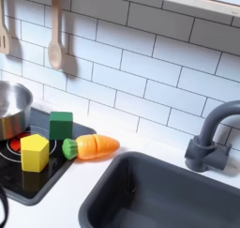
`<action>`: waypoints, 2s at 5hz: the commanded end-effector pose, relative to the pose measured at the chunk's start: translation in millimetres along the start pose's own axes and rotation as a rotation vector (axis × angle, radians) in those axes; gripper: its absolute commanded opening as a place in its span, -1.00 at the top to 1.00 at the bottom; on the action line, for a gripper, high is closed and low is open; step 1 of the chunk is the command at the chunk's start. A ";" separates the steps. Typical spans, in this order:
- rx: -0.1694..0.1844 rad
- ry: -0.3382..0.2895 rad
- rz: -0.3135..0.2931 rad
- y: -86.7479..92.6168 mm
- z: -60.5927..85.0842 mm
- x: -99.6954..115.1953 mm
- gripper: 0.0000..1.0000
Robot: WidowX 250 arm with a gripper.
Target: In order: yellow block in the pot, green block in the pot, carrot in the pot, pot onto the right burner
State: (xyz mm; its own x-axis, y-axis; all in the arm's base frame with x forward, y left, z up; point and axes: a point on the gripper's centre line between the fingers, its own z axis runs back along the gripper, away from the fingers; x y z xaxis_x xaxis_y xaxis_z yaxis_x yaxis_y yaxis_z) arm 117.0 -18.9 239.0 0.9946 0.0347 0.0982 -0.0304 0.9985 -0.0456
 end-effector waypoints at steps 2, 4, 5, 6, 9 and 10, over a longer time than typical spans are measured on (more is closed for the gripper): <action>-0.025 0.004 0.013 5.1 -8.2 16.7 -1.00; -0.058 0.004 0.002 17.5 -18.9 57.6 -1.00; -0.065 -0.013 0.020 29.3 -21.0 78.4 -1.00; -0.052 -0.004 0.067 51.6 -26.5 99.2 -1.00; -0.015 0.042 0.095 64.6 -63.5 142.8 -1.00; 0.002 0.054 0.135 69.5 -69.1 157.7 -1.00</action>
State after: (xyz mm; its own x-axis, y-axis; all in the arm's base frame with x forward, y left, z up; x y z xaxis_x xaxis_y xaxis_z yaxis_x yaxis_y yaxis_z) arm 280.6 54.4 183.6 0.9847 0.1699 0.0396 -0.1678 0.9845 -0.0513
